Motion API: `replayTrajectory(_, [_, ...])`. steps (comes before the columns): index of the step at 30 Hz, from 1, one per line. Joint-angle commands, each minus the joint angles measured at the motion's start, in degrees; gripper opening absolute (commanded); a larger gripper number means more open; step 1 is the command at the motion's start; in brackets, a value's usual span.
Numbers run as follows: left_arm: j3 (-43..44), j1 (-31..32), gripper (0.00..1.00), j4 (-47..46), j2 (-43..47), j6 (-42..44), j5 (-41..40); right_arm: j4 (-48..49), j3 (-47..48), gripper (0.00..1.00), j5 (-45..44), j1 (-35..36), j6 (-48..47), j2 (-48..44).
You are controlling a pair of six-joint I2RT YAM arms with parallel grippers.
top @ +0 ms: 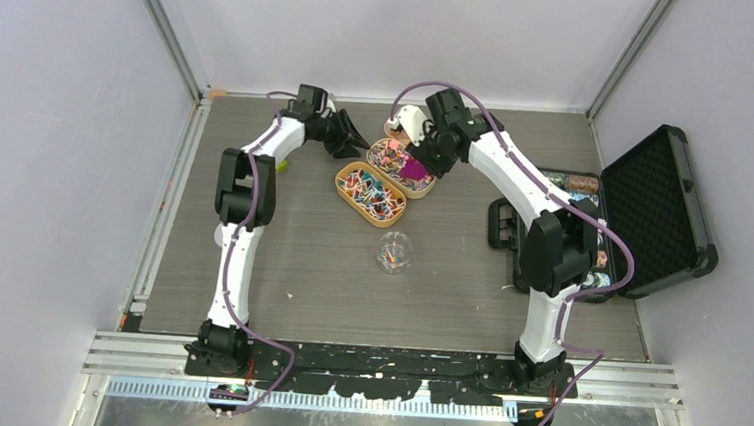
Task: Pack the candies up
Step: Scoop the fake candies from the storage box.
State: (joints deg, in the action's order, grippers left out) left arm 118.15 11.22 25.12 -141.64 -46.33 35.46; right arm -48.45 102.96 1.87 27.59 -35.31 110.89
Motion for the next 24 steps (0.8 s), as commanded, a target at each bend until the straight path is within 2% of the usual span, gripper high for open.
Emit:
replayTrajectory(1, [-0.84, 0.39, 0.41, -4.24, -0.26, -1.31, 2.68, 1.09, -2.85, 0.0, 5.66, -0.38, -0.97, -0.47])
replayTrajectory(11, [-3.3, 0.93, 0.37, -7.3, 0.3, -3.24, 5.01, 11.75, -13.21, 0.0, 8.37, -1.68, -0.02, -3.43])
replayTrajectory(24, [-4.1, 1.17, 0.37, -8.67, 0.72, -4.5, 6.14, 27.12, -26.64, 0.0, 6.99, -2.48, 1.44, -8.91])
